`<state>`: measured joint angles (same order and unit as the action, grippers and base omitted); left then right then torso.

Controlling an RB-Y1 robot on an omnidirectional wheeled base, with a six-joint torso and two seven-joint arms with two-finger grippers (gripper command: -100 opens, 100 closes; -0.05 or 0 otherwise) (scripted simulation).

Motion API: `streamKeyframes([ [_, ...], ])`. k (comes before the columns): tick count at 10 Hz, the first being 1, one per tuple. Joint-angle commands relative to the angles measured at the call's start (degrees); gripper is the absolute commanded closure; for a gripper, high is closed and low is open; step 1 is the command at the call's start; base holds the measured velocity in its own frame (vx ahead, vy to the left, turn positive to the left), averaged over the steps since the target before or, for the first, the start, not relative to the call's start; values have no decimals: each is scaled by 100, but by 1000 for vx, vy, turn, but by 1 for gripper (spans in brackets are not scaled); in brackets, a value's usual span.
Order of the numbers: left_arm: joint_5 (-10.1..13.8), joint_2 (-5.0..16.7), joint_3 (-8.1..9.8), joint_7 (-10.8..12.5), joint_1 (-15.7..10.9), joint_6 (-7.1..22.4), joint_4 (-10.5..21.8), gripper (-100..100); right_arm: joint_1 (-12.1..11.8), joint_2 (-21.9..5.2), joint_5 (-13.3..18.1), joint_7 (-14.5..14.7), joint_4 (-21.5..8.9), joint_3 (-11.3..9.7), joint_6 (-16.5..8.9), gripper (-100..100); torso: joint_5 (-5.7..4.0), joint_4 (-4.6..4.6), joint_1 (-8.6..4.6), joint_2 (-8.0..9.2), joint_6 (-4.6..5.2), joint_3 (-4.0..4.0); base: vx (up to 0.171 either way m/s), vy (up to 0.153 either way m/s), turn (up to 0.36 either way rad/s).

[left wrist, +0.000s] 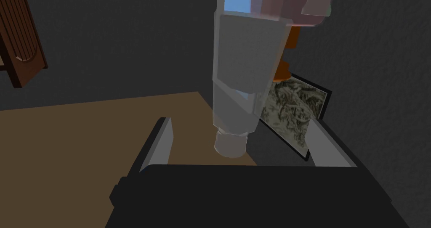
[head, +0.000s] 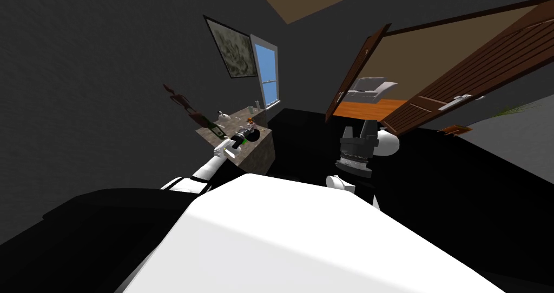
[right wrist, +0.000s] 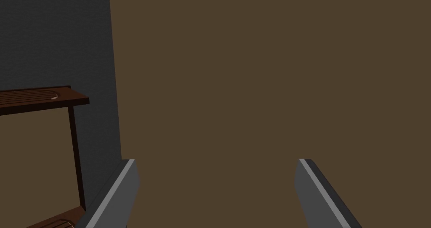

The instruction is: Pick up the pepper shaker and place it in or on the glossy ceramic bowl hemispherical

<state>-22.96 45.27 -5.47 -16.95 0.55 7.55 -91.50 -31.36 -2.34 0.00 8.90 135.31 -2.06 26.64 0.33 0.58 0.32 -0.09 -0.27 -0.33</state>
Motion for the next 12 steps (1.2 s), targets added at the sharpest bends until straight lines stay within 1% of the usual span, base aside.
streamKeyframes([
  [1, 0, 0, 0, 0, 0, 0, 0, -100, 0, 0, 0, 0, 0, 0, 0, 0, 0, 0, 0, 0, 0, 0, 0, 0, 0],
  [3, 0, 0, 0, 0, 0, 0, 0, -100, 0, 0, 0, 0, 0, 0, 0, 0, 0, -3, -1, 10, 0, 6, 0, 0, 0],
  [4, 0, 0, 0, 0, 0, 0, 0, 0, 0, 0, 0, 0, 0, 0, 0, 0, 0, -3, -1, 11, 0, 7, 0, 0, 0],
  [5, 151, 256, -19, 89, -1, 153, -158, -100, 0, 0, 0, 0, 0, 0, 0, 0, 0, -3, -1, 12, 0, 7, -8, -9, -33],
  [12, 679, 1153, -87, 400, -2, 688, -709, -100, 0, 0, 0, 0, 0, 0, 0, 0, -2, -5, -7, 18, 0, 11, -13, -16, -24],
])
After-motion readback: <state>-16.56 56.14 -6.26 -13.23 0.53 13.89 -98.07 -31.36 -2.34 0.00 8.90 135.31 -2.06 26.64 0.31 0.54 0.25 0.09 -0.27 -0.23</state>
